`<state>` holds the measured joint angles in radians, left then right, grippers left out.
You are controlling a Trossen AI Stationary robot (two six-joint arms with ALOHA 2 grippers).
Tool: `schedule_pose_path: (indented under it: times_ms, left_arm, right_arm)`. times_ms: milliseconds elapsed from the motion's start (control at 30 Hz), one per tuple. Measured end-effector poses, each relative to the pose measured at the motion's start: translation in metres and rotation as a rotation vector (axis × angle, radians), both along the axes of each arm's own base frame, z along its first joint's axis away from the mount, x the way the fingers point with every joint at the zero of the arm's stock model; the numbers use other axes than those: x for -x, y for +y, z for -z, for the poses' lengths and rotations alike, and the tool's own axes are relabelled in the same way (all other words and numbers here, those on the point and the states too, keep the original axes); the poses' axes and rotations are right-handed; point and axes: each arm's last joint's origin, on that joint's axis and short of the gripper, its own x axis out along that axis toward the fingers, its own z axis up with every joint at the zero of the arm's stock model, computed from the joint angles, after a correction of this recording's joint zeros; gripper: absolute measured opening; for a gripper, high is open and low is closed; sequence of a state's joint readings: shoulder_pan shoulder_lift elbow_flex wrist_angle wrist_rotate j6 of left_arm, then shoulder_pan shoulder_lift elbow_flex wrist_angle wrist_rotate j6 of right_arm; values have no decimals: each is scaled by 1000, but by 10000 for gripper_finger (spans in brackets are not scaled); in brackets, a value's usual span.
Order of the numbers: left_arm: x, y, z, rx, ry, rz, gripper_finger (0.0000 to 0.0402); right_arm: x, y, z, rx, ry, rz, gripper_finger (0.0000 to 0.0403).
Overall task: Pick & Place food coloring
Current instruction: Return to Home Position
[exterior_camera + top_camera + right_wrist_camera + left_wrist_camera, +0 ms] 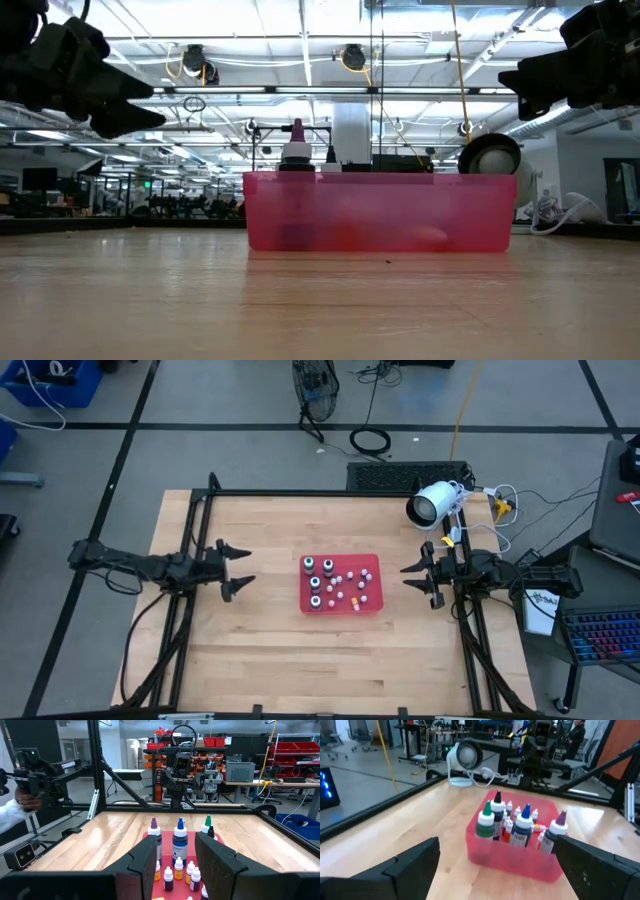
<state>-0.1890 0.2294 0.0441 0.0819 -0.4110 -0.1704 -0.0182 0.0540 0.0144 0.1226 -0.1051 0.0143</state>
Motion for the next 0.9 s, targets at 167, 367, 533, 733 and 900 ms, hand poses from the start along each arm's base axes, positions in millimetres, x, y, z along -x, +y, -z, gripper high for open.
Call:
schedule_pose_path:
  times_ms: [167, 367, 533, 733, 900]
  left_arm:
    - [10, 1, -3, 12, -45, 35, 392]
    - [15, 1, -7, -25, -94, 111, 392]
    - [13, 3, -5, 9, -80, 61, 392]
    - [12, 4, -4, 34, -75, 54, 392]
    - [12, 4, -5, 35, -80, 54, 392]
  right_arm:
    - [0, 0, 0, 0, 1, 0, 126]
    - [0, 0, 0, 0, 0, 0, 126]
    - [0, 0, 0, 0, 0, 0, 126]
    - [0, 0, 0, 0, 0, 0, 126]
    - [0, 0, 0, 0, 0, 0, 126]
